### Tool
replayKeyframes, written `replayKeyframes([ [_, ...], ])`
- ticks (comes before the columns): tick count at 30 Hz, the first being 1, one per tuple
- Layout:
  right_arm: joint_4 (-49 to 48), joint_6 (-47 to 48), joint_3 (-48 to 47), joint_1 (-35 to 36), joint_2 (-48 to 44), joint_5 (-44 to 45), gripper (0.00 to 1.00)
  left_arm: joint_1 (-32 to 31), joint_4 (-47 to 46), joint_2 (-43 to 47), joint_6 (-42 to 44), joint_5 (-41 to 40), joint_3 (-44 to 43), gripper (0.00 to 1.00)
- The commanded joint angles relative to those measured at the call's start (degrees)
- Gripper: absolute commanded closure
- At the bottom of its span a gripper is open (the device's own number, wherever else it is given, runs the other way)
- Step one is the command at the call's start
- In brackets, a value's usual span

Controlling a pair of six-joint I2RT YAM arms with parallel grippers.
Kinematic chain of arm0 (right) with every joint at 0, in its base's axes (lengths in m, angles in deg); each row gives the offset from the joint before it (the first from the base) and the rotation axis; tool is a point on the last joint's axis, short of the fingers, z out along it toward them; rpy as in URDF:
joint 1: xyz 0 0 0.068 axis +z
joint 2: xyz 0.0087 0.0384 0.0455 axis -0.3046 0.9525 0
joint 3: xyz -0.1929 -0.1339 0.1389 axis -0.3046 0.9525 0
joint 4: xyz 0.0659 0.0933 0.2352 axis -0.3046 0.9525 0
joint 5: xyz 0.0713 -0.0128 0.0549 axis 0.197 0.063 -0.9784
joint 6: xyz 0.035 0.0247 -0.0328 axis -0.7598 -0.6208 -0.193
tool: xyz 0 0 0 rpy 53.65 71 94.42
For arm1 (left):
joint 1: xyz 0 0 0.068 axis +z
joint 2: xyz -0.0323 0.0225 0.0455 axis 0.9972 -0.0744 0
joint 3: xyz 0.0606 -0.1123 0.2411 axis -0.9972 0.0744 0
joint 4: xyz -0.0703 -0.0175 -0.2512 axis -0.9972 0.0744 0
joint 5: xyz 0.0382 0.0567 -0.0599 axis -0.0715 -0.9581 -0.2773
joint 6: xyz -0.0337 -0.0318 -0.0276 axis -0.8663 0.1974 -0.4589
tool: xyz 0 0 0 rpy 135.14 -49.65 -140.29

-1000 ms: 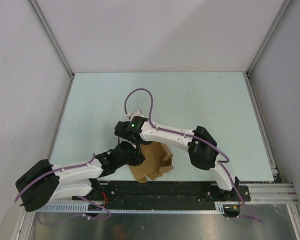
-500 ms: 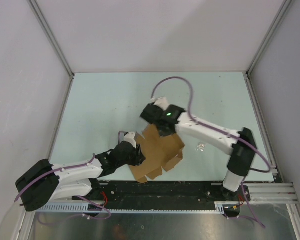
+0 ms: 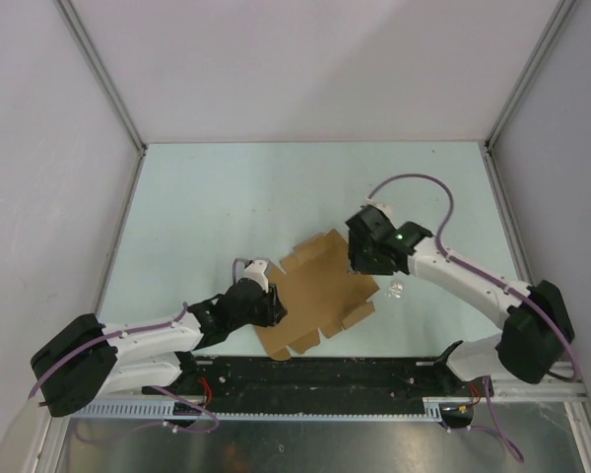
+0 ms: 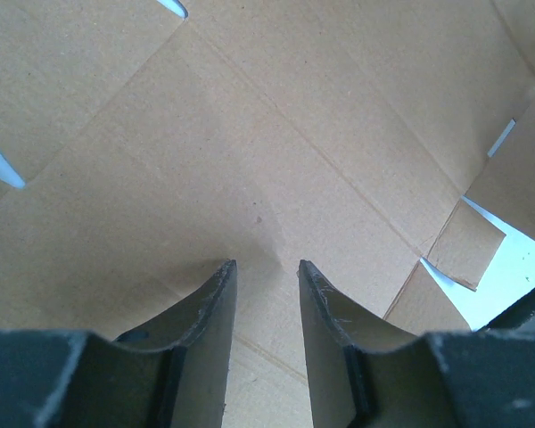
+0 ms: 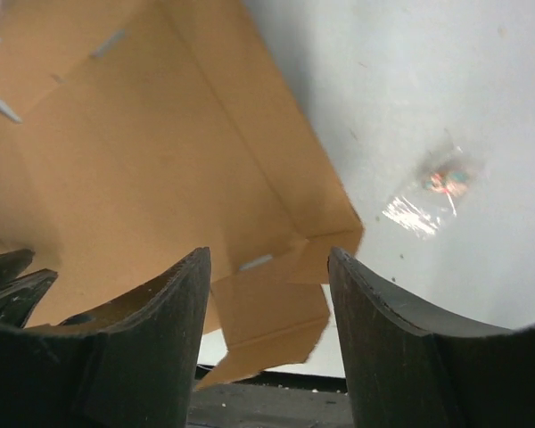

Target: Fold the paper box

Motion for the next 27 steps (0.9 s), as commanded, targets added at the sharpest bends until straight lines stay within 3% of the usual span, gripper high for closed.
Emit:
replayKeyframes([
  [1,-7.3,-14.1,7.8,-2.6,-9.6,-2.1,0.38,-0.3,-0.2,0.6,0.3,1.2,0.0,0.6],
  [4,-4.2,-24.0,12.9,-3.6,-14.1,1.7,0.36,-0.3,-0.2,0.3,0.2,1.2,0.0,0.6],
  [10,-11.1,-34.6,26.0,-5.6,-23.5,-6.9,0.33,-0.3,-0.3,0.3,0.0,1.1,-0.2,0.61],
  [15,-13.3,-42.6,34.2,-5.5,-30.3,-8.8,0.33,-0.3,-0.3,0.3,0.0,1.0,-0.1,0.6],
  [21,-9.9,-46.8,36.3,-3.5,-37.6,-6.3,0.32,-0.3,-0.5,-0.8,-0.1,1.1,-0.6,0.6],
  [27,-13.5,-48.2,36.5,-0.8,-35.9,-8.2,0.32,-0.3,-0.7,-1.6,0.2,1.2,-1.1,0.61],
])
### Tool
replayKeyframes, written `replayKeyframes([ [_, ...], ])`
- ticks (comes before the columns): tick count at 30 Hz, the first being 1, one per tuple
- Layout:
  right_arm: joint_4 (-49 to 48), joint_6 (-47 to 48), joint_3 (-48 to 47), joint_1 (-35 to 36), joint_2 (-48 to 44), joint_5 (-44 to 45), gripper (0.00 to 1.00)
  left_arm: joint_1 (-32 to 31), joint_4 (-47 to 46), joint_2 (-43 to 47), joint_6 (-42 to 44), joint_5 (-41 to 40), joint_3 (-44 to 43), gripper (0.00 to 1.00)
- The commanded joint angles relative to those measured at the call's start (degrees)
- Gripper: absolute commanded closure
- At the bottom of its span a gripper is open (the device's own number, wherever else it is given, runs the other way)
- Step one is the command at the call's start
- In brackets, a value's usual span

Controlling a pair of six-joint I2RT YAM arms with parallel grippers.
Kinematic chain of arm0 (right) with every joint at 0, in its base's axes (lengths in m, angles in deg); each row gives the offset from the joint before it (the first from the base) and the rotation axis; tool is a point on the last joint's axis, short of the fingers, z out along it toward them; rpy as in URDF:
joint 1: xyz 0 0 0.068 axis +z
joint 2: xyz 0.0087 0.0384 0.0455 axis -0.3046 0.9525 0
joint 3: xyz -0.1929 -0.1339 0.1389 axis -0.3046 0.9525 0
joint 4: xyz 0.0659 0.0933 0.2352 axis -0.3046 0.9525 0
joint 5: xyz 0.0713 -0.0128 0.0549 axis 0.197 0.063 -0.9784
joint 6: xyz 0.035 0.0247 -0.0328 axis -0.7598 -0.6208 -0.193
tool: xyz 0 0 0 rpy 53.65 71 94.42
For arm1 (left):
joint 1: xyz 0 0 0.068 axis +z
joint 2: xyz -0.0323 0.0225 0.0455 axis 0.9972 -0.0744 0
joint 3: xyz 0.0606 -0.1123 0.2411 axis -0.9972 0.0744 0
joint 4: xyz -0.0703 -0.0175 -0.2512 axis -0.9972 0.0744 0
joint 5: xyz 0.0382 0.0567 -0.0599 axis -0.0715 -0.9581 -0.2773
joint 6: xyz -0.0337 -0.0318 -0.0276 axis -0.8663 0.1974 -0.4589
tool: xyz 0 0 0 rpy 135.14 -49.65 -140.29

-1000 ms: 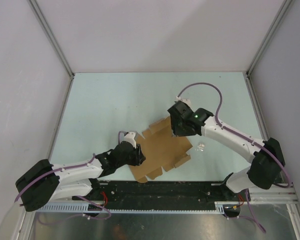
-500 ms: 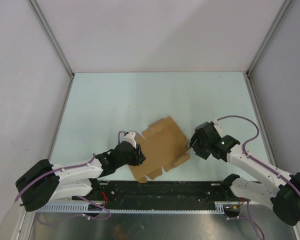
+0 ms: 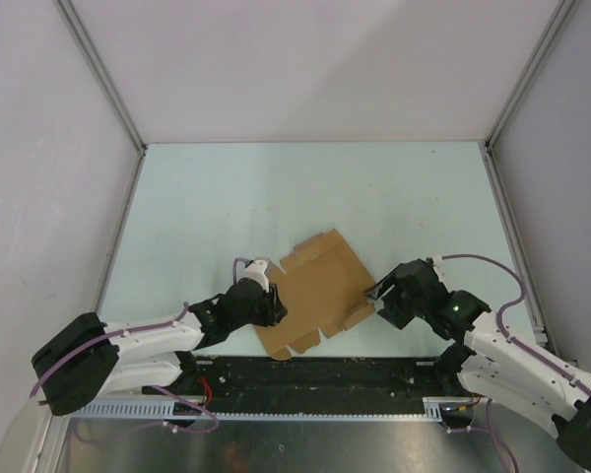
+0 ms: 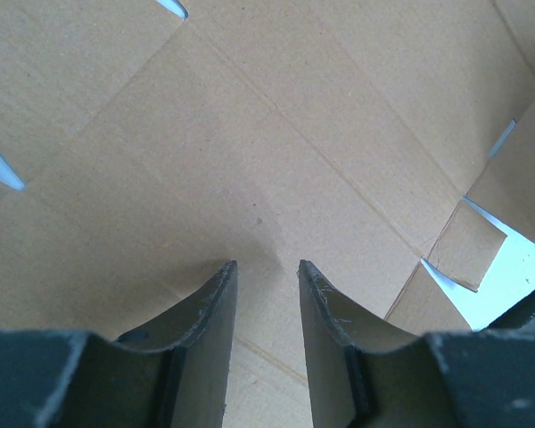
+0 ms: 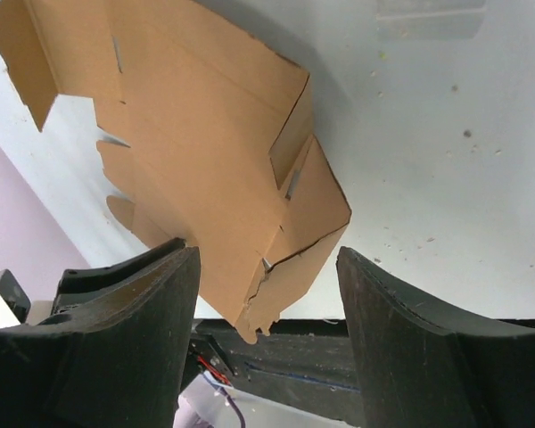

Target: Fold the paper box

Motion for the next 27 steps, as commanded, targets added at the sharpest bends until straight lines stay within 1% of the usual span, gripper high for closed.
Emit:
replayKeyframes([
  [1,-4.3,-3.3,0.5,2.9,2.5,-0.9,0.32,-0.3,-0.2,-1.0,0.2,1.1,-1.1,0.61],
  [3,-4.9,-4.1,0.5,5.2,5.2,-1.0,0.32,-0.3,-0.2,-1.0,0.2,1.3,-1.0,0.61],
  [7,-4.6,-6.4,0.5,10.4,8.6,1.6,0.32,-0.3,-0.2,-0.4,0.1,1.1,-0.6,0.61],
  [11,-4.6,-8.3,0.4,13.3,10.1,3.9,0.34,-0.3,-0.2,-0.3,0.1,1.0,-0.4,0.61],
  [14,-4.0,-8.7,0.5,13.9,9.8,5.1,0.42,-0.3,-0.2,0.1,0.2,1.2,-0.2,0.61],
  [15,-3.7,-8.6,0.4,13.9,9.7,5.5,0.49,-0.3,-0.2,0.2,0.2,1.3,-0.2,0.61],
  [17,-2.6,-8.4,0.5,14.0,9.3,6.6,0.55,-0.3,-0.2,0.4,0.2,1.3,-0.1,0.61],
  [18,-2.2,-8.0,0.4,14.3,9.1,7.0,0.6,-0.3,-0.2,0.7,0.2,1.3,-0.2,0.61],
  [21,-0.5,-7.2,0.5,14.3,8.9,8.6,0.67,-0.3,0.1,1.7,0.1,1.7,-0.6,0.6],
  [25,0.4,-5.6,0.4,14.3,8.7,10.2,0.75,-0.2,3.0,4.2,0.6,2.1,-3.1,0.58],
  [26,0.5,-4.8,0.4,14.3,8.7,10.3,0.8,-0.3,3.5,4.8,0.9,2.1,-3.6,0.58],
  [27,0.3,-4.3,0.4,14.3,8.7,10.5,0.83,-0.3,3.9,5.8,1.3,2.2,-4.1,0.57],
])
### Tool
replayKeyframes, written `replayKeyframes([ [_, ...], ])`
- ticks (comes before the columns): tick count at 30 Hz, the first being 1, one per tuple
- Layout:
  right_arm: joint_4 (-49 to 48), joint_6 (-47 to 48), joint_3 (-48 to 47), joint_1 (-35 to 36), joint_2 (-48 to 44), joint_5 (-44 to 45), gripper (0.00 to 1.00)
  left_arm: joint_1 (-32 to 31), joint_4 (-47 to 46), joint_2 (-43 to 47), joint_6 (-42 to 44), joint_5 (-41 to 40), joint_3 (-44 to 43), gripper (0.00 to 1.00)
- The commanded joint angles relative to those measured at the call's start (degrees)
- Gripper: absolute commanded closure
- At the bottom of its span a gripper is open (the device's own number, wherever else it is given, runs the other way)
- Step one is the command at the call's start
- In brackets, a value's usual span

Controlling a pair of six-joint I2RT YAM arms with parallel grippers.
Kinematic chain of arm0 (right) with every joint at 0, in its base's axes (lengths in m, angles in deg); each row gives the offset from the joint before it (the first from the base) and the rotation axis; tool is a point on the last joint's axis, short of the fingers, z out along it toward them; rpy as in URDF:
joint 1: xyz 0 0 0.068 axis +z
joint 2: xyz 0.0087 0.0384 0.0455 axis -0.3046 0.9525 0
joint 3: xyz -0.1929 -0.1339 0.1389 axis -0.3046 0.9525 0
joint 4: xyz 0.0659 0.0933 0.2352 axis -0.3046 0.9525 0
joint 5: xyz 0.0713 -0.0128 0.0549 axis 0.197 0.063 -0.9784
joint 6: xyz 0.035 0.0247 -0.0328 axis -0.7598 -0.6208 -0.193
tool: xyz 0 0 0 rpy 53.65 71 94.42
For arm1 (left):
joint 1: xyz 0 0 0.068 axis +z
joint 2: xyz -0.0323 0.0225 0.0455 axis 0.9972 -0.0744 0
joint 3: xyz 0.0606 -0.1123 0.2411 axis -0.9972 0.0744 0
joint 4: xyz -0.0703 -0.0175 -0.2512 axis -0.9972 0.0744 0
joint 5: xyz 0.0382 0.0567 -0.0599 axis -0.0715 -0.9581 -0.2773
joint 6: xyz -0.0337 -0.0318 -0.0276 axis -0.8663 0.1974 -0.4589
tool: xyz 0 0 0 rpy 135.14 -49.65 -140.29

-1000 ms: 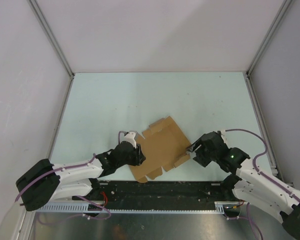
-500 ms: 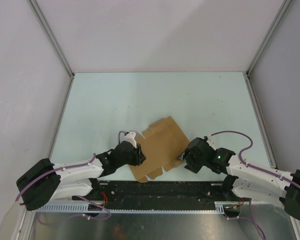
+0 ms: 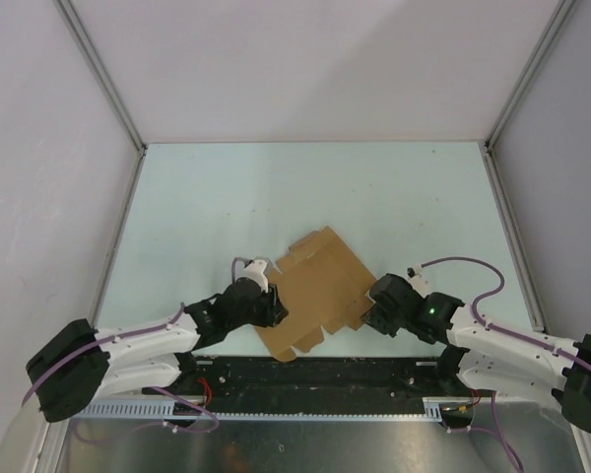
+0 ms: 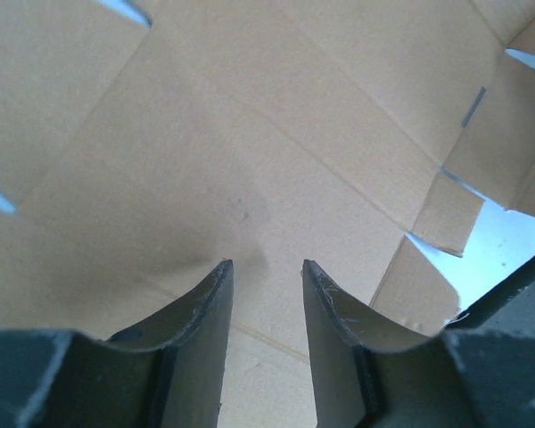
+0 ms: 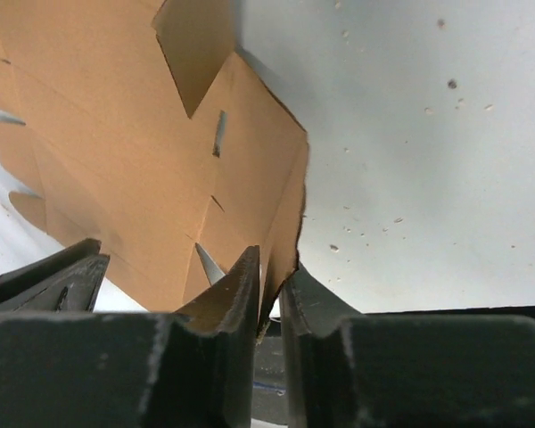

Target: Fold the paper box

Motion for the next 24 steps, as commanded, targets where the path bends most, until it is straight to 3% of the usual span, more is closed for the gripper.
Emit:
replayKeyframes([
  [1,1.3,2.4,0.0,0.3,-0.8,4.4,0.85,-0.2,2.8,4.9,1.4,1.0,-4.9,0.57],
  [4,1.1,5.5,-0.1,0.3,-1.1,5.5,0.9,-0.2,6.3,7.9,2.2,0.7,-7.6,0.55],
  [12,2.0,23.3,-4.9,-0.9,-2.1,11.6,0.89,0.7,16.1,15.2,5.7,-3.5,-14.9,0.5],
  [18,0.0,38.6,-10.2,-5.5,1.4,11.5,0.92,5.1,21.5,23.1,6.8,-6.1,-17.5,0.48],
  [24,-3.2,49.7,-14.4,-8.7,7.0,8.9,0.92,9.6,24.3,25.4,7.5,-6.2,-17.1,0.48],
])
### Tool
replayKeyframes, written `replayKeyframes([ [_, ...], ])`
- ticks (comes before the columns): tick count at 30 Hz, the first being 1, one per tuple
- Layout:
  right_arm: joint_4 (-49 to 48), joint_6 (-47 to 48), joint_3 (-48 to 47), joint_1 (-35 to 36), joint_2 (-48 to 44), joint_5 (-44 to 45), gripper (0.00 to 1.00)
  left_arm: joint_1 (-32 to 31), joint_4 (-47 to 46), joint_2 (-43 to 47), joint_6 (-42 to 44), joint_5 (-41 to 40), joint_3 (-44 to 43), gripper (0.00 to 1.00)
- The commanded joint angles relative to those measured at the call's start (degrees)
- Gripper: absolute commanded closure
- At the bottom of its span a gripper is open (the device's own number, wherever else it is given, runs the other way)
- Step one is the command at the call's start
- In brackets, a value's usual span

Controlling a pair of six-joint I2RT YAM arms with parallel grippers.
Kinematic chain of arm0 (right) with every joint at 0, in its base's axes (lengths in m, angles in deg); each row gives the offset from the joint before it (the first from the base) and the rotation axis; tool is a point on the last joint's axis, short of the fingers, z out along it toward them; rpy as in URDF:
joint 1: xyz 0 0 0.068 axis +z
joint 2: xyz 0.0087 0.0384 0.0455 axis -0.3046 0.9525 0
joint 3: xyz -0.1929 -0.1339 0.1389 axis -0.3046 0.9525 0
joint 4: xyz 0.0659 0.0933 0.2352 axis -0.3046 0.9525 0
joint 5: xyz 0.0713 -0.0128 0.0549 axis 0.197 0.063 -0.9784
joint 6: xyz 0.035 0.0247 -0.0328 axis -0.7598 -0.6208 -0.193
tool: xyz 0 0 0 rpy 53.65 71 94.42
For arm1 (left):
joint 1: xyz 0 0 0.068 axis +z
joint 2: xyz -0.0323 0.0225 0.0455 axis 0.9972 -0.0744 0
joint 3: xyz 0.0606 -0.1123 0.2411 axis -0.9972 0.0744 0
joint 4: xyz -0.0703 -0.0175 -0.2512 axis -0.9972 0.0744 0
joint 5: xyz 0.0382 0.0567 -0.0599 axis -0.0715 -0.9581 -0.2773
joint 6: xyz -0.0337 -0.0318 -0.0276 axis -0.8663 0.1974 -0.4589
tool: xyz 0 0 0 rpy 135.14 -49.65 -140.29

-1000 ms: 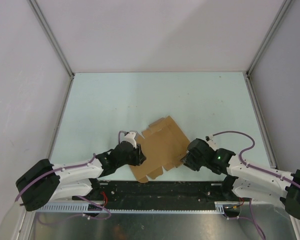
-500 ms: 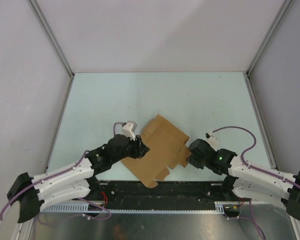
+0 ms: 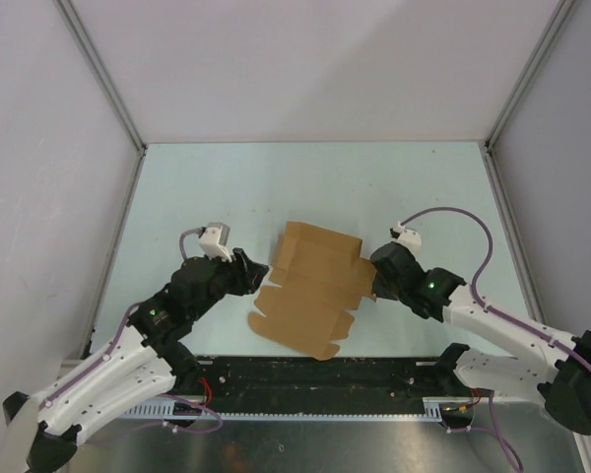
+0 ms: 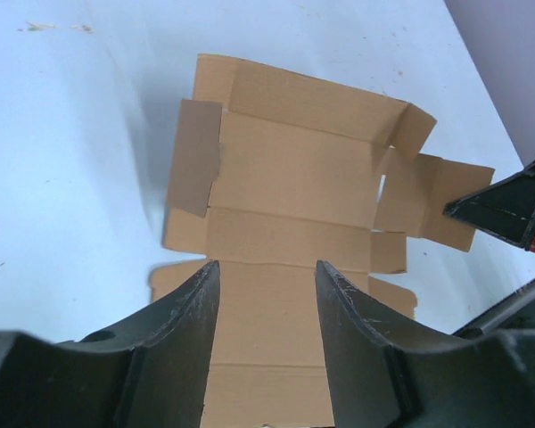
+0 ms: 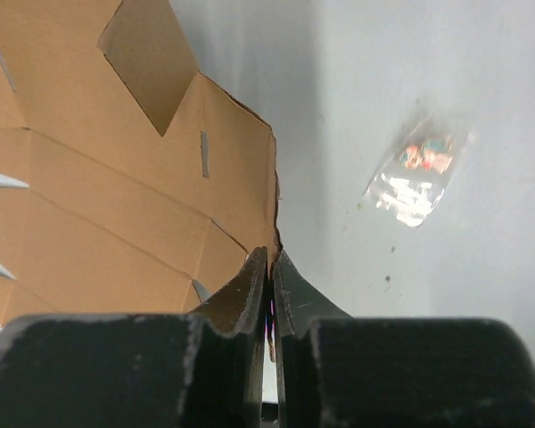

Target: Fold the paper box

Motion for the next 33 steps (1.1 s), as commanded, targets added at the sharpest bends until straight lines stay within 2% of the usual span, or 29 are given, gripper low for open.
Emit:
replayKeyframes([
  [1,-3.0,12.5,-3.9,-1.3,2.7,0.3,0.93,2.3,3.5,1.1,1.3,-1.0,-1.3,0.48],
  [7,-3.0,18.9,-4.8,-4.0,5.6,-2.3,0.95,2.7,4.1,2.8,-0.1,-0.8,0.4,0.48],
  [20,-4.9,21.8,-4.8,-6.6,6.9,-4.5,0.94,2.8,4.2,2.0,-2.5,-0.7,3.0,0.47],
  [23,-5.0,21.6,-4.8,-6.8,7.3,-3.9,0.85,2.8,4.1,1.2,-2.5,-1.1,3.1,0.46],
  [24,-4.9,21.3,-4.8,-7.0,7.2,-4.0,0.77,2.8,4.1,1.0,-2.5,-1.1,3.1,0.46],
  [26,-4.4,20.5,-4.8,-7.4,7.1,-4.0,0.74,2.8,4.1,0.7,-2.6,-1.1,3.4,0.46],
  [29,-3.8,19.4,-4.8,-8.3,6.7,-4.1,0.64,2.9,4.0,0.9,-3.0,-1.1,3.9,0.46],
  [30,-3.6,18.8,-4.8,-8.6,6.3,-4.2,0.57,2.9,4.1,1.0,-3.1,-1.1,4.1,0.45],
  [33,-2.4,16.9,-4.8,-9.6,4.4,-5.6,0.5,2.9,4.1,1.1,-3.3,-0.8,4.3,0.45],
])
